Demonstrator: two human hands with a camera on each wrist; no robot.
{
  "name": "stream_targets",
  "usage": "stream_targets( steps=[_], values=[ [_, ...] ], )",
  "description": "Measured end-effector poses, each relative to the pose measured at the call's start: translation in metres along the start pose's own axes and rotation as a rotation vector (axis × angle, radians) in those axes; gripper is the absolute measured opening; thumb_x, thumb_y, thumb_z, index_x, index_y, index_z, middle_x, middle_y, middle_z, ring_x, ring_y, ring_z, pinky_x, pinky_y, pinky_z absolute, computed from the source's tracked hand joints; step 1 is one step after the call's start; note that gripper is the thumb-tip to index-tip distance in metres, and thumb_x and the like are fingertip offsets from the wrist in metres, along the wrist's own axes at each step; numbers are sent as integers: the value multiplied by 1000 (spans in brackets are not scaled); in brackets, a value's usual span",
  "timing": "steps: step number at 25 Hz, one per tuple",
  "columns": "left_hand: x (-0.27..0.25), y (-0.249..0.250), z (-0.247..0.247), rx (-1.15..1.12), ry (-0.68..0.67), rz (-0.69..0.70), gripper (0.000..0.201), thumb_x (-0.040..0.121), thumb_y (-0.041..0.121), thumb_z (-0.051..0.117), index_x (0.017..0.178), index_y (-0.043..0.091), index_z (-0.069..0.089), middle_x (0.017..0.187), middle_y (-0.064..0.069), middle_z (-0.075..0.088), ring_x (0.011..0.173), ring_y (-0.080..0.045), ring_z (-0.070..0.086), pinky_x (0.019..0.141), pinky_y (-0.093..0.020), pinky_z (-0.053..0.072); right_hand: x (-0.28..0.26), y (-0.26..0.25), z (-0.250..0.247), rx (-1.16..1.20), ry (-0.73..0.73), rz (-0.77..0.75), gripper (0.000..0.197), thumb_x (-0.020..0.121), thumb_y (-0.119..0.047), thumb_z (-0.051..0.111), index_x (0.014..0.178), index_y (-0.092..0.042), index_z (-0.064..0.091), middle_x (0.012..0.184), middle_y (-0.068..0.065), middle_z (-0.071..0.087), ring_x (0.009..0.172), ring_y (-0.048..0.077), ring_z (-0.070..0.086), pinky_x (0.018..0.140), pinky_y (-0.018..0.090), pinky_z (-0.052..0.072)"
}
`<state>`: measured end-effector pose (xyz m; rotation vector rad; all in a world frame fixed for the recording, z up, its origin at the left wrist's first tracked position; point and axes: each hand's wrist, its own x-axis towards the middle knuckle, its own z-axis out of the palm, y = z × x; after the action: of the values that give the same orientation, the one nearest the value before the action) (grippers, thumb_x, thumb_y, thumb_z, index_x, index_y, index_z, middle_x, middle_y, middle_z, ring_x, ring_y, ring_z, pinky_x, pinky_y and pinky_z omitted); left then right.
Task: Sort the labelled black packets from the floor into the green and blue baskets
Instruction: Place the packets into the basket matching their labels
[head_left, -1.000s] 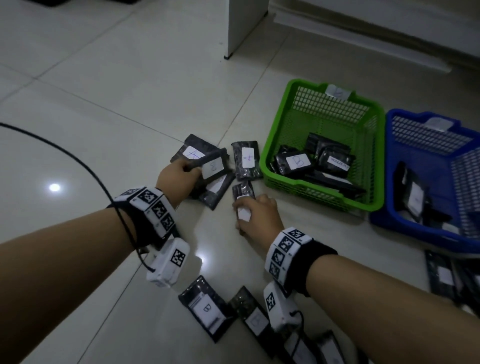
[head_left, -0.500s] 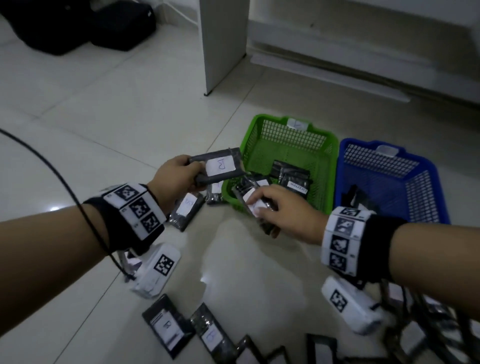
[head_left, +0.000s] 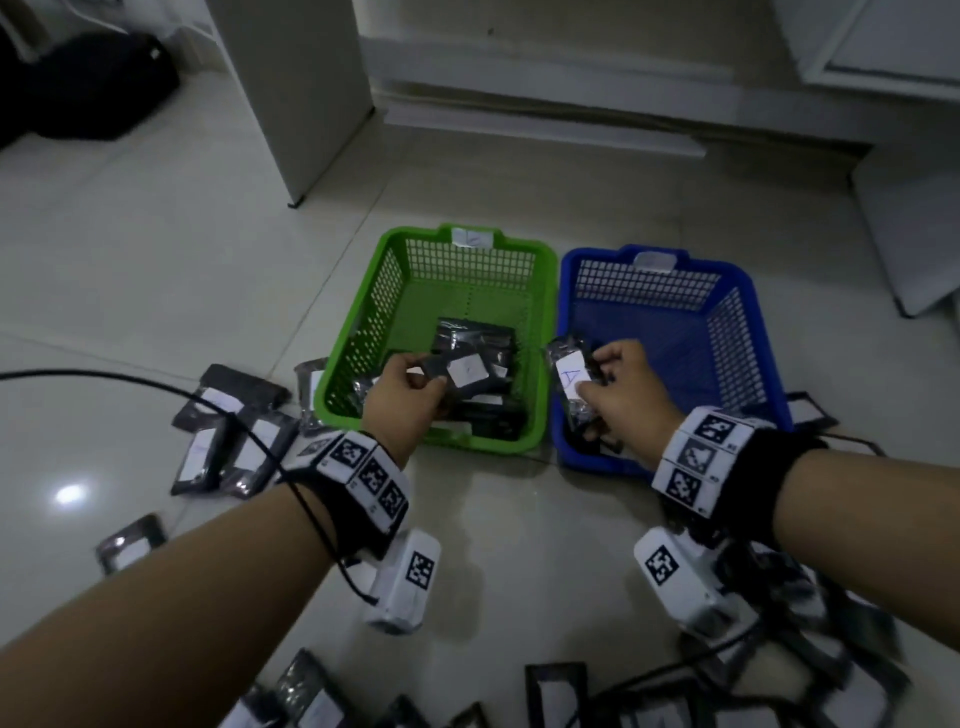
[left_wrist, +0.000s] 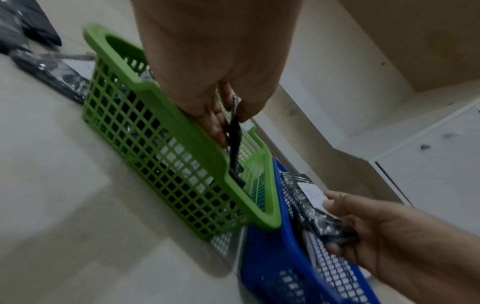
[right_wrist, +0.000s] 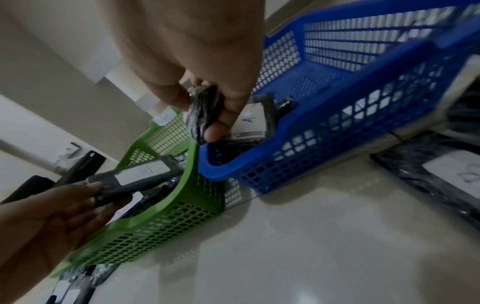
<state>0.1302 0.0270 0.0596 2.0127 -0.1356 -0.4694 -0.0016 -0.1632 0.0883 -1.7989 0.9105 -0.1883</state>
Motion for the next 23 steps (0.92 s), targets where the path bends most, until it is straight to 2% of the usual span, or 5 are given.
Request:
stream_targets(
  steps=[2,5,11,17,23],
  values=[
    [-2,-3,17,212,27,93,36,82,28,64,114,19,51,89,-2,66,82,-23,63,74,-32,51,2,13,-7,61,66,46,37,86,-1,60,114,-12,38,104,9,56,65,20,57,53,36,55],
    [-1,-4,23,447,11,235,39,83,25,63,120,13,53,104,-6,61,94,-23,59,80,-28,43,7,29,-9,22,118,65,45,83,-4,66,118,-11,40,113,14,58,83,25,61,74,41,56],
    [1,-9,-6,582,-60,291,30,85,23,62,114,15,65,119,-10,45,114,-27,48,103,-30,36,-3,25,-1,-540,138,-36,51,81,-27,69,127,-15,52,128,14,42,121,32,43,104,36,37],
    [2,1,-120,749,-100,300,20,84,21,62,102,17,71,105,-11,58,104,-23,56,91,-24,38,-37,-23,60,-579,-85,-364,33,80,-17,65,112,-26,61,112,3,44,115,24,42,101,36,39],
    [-7,-53,-232,784,-13,91,16,82,20,65,98,17,67,94,-2,54,92,-22,57,85,-28,42,-60,-69,180,-623,-385,-630,31,84,-13,58,113,-21,62,113,1,47,115,20,39,101,36,39]
  ],
)
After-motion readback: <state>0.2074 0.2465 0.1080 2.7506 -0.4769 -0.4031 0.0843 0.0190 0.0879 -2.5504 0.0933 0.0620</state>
